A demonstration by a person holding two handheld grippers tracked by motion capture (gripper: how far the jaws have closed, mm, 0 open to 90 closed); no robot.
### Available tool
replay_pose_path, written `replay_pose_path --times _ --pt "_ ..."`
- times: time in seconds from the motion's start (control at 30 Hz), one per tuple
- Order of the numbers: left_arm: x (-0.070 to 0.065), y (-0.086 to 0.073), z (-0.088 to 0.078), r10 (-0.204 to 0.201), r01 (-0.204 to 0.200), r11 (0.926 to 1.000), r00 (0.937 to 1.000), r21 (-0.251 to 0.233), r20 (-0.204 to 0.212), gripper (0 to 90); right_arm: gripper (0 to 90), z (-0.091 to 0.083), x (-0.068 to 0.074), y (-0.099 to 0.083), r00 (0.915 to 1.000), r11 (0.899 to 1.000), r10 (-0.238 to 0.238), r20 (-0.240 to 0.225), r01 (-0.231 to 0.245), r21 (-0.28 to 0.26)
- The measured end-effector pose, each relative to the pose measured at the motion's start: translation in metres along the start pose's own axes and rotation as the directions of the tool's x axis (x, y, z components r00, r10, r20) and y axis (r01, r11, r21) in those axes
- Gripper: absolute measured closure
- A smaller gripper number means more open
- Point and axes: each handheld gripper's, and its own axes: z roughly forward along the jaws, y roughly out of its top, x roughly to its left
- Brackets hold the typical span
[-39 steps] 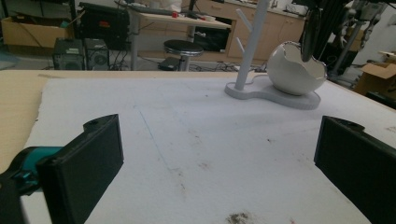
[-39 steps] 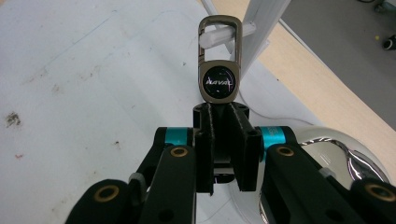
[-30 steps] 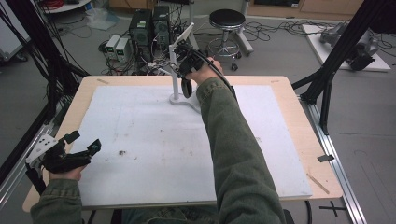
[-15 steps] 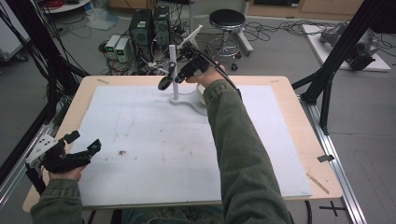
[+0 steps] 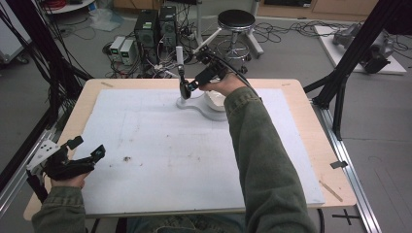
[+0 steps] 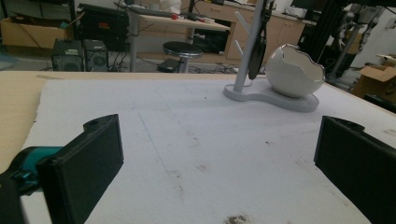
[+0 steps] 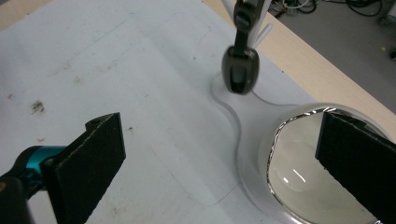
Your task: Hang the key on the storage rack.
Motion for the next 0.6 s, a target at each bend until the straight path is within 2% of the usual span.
replay_pose_path --times 0.23,0.37,0.47,0.6 --pt "0.0 0.0 0.001 -0.003 0.003 1.0 1.0 -0.001 0.001 1.7 0.5 -0.018 -0.005 -0.026 0.9997 0.999 0.024 -0.002 -0.024 -0.048" --pt "-0.001 0.0 0.001 0.0 0.0 1.0 1.0 0.001 0.004 1.7 0.4 -0.027 -0.007 -0.042 0.9996 0.998 0.025 0.014 -0.024 -0.054" --pt "-0.002 0.0 0.002 0.004 -0.005 1.0 1.0 0.005 0.005 1.8 0.4 -0.032 -0.009 -0.055 0.9994 0.997 0.029 0.017 -0.027 -0.078" --pt "-0.002 0.0 0.002 0.005 -0.005 1.0 1.0 0.006 0.003 1.7 0.5 -0.037 -0.012 -0.069 0.9981 0.994 0.058 0.021 -0.055 -0.097"
